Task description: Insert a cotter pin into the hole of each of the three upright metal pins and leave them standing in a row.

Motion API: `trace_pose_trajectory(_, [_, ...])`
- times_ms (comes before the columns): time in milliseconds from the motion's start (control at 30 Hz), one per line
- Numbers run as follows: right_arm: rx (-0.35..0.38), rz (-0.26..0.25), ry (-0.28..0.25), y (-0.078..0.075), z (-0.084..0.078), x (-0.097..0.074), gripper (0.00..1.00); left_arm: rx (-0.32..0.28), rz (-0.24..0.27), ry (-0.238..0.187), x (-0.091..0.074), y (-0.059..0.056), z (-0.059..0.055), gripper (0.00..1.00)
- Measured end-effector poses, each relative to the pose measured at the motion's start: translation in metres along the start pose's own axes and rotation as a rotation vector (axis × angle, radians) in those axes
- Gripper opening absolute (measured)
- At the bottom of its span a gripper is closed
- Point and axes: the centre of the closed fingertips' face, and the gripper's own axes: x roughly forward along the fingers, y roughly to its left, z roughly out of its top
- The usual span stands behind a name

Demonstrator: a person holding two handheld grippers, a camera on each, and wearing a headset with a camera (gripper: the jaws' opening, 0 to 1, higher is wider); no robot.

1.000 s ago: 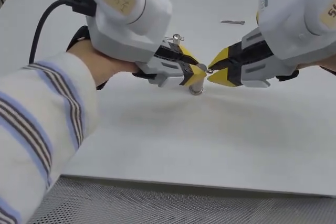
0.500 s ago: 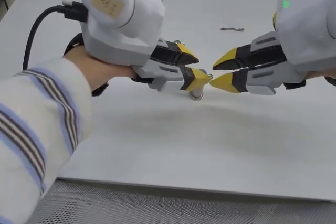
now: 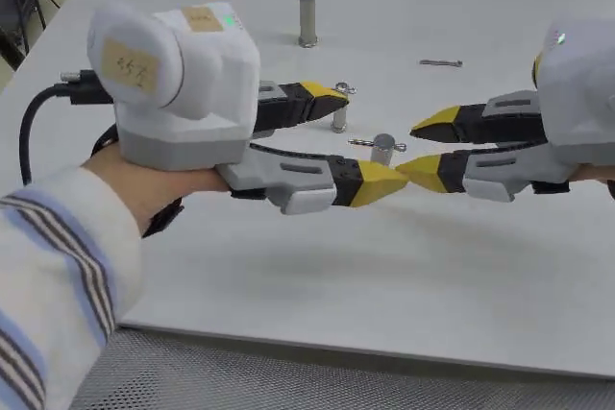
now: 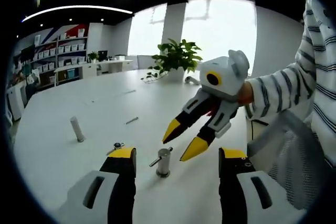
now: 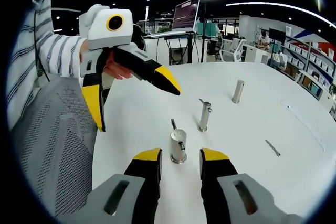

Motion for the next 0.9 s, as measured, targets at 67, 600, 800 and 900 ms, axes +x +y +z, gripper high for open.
trace_pose_trajectory(67, [0.010,0.013,-0.019,0.004,0.000,0.004,0.25,-0.021,0.014,-0.014,-0.004,-0.002,0.000,0.67])
trace_pose_trajectory(600, [0.137,0.029,-0.107,0.008,-0.006,0.027,0.31,-0.154,0.146,0.003,-0.022,-0.005,-0.030,0.99])
trace_pose_trajectory(800, [0.128,0.038,-0.097,0.012,-0.008,0.035,0.30,-0.171,0.140,0.017,-0.024,-0.008,-0.036,0.99])
trace_pose_trajectory(900, [0.124,0.040,-0.093,0.012,-0.009,0.039,0.28,-0.174,0.140,0.030,-0.025,-0.008,-0.039,0.99])
